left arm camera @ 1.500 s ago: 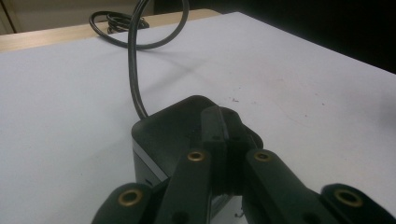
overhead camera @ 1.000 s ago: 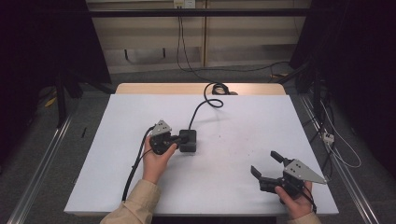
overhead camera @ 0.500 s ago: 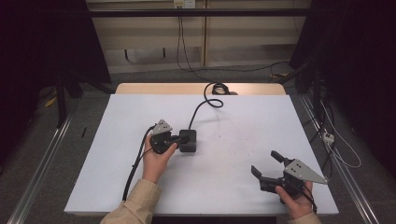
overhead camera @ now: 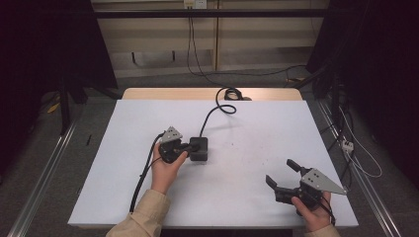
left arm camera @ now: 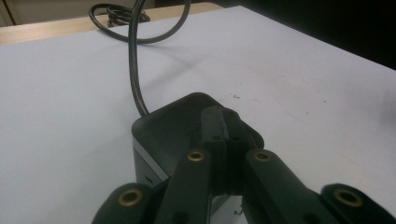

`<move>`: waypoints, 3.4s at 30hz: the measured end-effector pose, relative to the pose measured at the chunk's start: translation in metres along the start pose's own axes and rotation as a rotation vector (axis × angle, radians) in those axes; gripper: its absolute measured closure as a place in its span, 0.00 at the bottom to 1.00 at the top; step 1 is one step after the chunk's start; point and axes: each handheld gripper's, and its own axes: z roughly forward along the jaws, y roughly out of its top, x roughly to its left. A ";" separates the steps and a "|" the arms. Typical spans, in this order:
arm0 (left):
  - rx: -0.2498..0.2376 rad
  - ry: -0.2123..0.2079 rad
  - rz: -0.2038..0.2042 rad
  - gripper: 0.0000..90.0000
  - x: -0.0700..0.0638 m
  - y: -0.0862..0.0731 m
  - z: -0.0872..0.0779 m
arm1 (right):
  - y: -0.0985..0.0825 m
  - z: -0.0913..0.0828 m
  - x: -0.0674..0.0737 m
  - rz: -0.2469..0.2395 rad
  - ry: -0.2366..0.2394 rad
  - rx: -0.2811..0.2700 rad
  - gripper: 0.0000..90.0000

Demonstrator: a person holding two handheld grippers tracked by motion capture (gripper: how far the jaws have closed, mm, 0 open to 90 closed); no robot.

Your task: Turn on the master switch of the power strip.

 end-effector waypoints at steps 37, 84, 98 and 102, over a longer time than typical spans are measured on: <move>-0.043 -0.002 -0.091 0.61 0.000 0.005 -0.009 | 0.001 0.001 -0.001 -0.010 0.012 0.000 0.08; -0.043 -0.024 -0.046 0.10 0.006 -0.015 -0.079 | 0.001 -0.005 -0.002 -0.011 0.012 -0.004 0.08; -0.050 -0.012 -0.030 0.09 0.009 -0.021 -0.091 | 0.001 -0.005 -0.002 -0.016 0.018 -0.003 0.08; -0.053 -0.001 -0.030 0.09 0.011 -0.024 -0.095 | 0.001 -0.005 -0.002 -0.011 0.018 -0.002 0.08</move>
